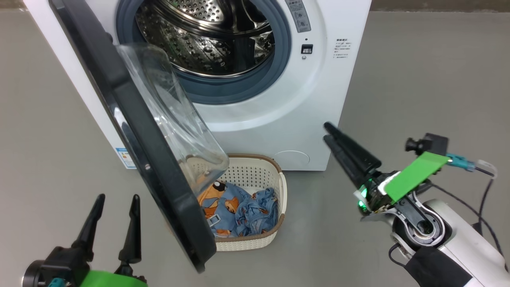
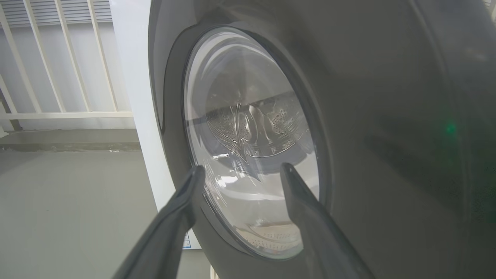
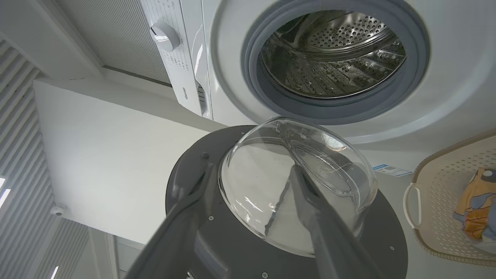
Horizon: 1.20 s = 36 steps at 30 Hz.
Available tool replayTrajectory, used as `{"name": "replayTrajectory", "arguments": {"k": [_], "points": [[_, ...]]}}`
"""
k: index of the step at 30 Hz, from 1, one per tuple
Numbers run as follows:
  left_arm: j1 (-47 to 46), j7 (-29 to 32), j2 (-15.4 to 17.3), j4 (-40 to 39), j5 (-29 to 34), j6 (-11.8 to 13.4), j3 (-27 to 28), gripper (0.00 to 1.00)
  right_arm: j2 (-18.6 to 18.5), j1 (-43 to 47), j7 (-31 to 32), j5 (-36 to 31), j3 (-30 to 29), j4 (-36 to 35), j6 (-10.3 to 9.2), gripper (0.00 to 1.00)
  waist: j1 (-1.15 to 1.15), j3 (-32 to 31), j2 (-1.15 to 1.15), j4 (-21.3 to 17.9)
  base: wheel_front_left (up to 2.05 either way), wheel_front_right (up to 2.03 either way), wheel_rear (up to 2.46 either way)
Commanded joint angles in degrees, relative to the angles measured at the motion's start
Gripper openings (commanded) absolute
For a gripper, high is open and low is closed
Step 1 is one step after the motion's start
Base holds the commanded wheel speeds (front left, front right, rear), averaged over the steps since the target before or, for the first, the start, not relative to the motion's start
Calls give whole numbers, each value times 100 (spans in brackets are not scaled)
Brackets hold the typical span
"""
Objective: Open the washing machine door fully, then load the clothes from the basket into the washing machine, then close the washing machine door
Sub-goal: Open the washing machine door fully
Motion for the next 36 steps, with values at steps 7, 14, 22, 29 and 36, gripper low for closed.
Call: {"name": "replayTrajectory", "arguments": {"k": [7, 14, 22, 29, 36], "points": [[-3, -36, 75, -132, -16, -14, 261, 100, -165, 263, -915, -772, -155, -261, 18, 100, 0, -53, 0, -38, 0, 0, 0], [53, -36, 66, -146, 9, -14, 296, 100, -326, 378, -1720, -1901, -262, -157, 18, 100, 0, -81, 0, -74, 0, 0, 0], [139, -36, 52, -195, 50, -14, 359, 100, 38, 749, -1863, -4020, -1343, 147, 18, 100, 0, -134, 0, -131, 0, 0, 0], [218, -36, 35, -212, 71, -14, 427, 100, 695, 1496, -1865, -5862, -2282, -168, 18, 100, 0, -164, 0, -168, 0, 0, 0], [360, -36, 21, -254, 78, -14, 533, 100, 1037, 2158, -1865, -6894, -2719, -431, 18, 100, 0, -179, 0, -219, 0, 0, 0]]}}
